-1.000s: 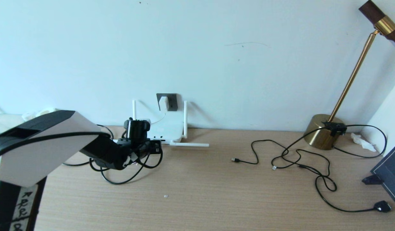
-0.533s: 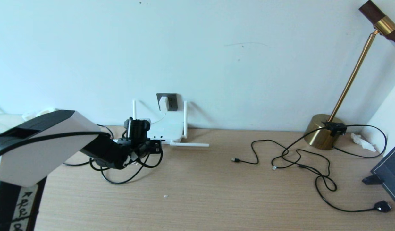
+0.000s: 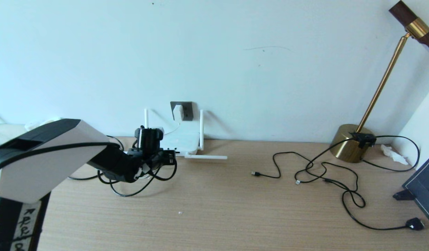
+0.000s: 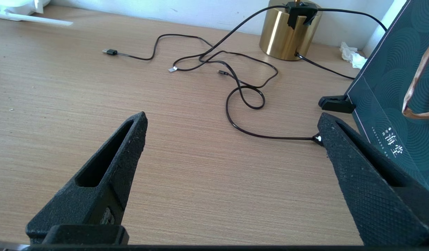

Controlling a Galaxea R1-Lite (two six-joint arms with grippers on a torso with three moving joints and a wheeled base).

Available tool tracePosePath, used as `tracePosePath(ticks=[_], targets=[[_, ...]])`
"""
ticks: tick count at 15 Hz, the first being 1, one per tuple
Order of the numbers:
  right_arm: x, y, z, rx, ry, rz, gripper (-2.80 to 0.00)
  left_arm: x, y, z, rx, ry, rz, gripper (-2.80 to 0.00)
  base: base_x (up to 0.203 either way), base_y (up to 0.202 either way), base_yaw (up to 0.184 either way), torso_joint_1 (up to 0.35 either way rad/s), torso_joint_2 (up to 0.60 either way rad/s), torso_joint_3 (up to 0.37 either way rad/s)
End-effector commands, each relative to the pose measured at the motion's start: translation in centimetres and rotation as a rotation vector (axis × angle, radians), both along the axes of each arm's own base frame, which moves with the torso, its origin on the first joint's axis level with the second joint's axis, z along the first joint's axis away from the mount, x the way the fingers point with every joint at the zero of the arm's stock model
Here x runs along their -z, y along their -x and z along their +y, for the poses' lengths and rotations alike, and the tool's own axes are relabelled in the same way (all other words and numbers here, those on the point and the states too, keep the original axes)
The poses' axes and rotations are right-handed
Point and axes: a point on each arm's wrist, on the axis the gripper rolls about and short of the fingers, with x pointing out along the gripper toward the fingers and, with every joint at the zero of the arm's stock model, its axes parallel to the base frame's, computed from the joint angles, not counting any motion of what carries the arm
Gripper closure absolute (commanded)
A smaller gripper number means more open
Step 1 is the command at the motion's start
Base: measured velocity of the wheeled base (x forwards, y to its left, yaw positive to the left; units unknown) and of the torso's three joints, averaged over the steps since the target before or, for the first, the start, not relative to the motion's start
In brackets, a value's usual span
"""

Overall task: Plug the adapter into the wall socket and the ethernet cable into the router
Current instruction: Plug cable into router interface

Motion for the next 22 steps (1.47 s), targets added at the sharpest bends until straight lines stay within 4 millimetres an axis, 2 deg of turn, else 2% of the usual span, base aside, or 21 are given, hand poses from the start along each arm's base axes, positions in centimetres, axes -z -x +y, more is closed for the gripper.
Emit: tracePosePath(ticks=[1,22], targets=[[0.00,-0.01,0.00,-0.001,0.001,0.002,-2.80,0.08,-0.02,0.03,-0.002,0.000,0.000,0.00,0.000,0.000,0.000,0.000,0.00,0.000],[0.00,-0.01,0.00,-0.001,0.001,0.002,-2.80,0.84,-0.03,0.09,-0.004,-0.005,0.018,0.00,0.000,0.000,0.000,0.000,0.00,0.000]])
